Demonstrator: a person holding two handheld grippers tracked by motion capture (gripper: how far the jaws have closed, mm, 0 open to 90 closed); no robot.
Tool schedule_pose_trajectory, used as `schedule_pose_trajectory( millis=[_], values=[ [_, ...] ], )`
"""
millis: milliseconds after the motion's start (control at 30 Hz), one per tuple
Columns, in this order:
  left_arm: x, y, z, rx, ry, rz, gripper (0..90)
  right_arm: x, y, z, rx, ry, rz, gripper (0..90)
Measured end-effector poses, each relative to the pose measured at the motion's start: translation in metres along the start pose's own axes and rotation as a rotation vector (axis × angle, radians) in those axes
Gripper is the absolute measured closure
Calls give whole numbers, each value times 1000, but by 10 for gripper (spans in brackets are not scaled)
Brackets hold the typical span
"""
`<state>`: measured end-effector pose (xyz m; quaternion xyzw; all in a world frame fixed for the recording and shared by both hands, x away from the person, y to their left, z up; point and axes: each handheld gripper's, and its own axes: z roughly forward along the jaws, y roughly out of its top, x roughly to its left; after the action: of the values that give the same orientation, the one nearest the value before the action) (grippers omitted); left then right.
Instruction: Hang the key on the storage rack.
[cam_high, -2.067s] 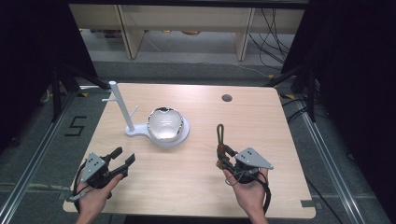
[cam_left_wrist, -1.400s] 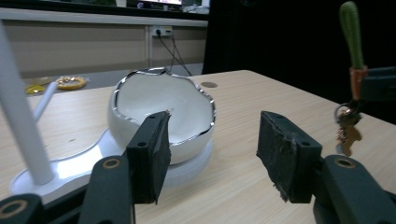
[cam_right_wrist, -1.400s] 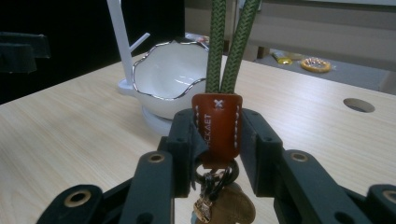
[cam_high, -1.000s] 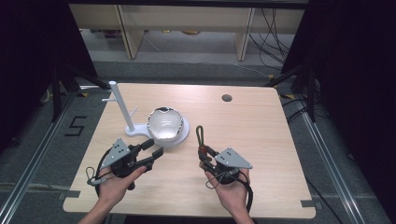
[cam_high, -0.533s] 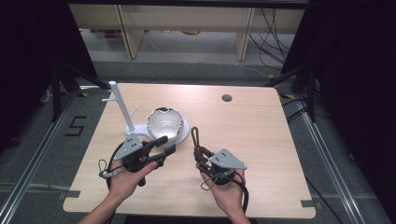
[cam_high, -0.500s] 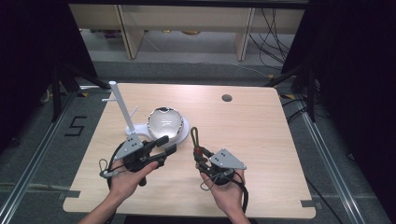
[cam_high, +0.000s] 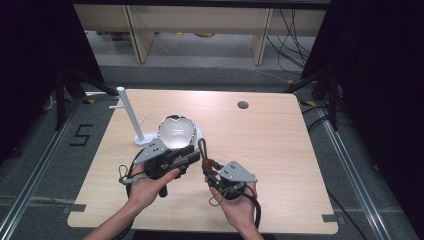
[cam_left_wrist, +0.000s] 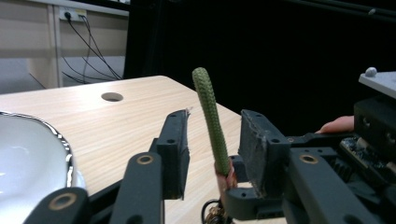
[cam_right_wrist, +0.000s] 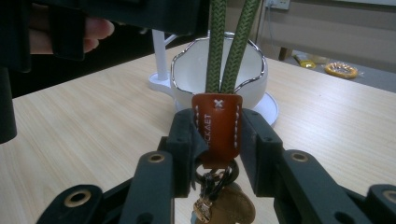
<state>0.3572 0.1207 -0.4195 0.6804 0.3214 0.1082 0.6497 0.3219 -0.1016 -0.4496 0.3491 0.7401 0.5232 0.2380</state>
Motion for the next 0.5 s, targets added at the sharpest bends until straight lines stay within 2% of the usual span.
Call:
schedule_pose_trajectory(
  millis=[67, 100, 133, 200, 267, 500],
  values=[
    [1, 0, 3, -1, -5, -14, 645, 1, -1, 2, -12, 17, -9, 680],
    [2, -1, 4, 0, -9, -15, 660, 0, 0, 1, -6, 3, -28, 680],
    [2, -1, 5, 0, -11, -20, 690, 2, -1, 2, 2, 5, -15, 680],
    [3, -2, 7, -1, -26, -26, 712, 2, -2, 3, -1, 17, -17, 680],
    [3, -2, 8, 2, -22, -27, 736, 3, -1, 2, 5, 4, -10, 680],
    [3, -2, 8, -4, -24, -39, 811, 4, 0, 3, -1, 12, -24, 680]
  ],
)
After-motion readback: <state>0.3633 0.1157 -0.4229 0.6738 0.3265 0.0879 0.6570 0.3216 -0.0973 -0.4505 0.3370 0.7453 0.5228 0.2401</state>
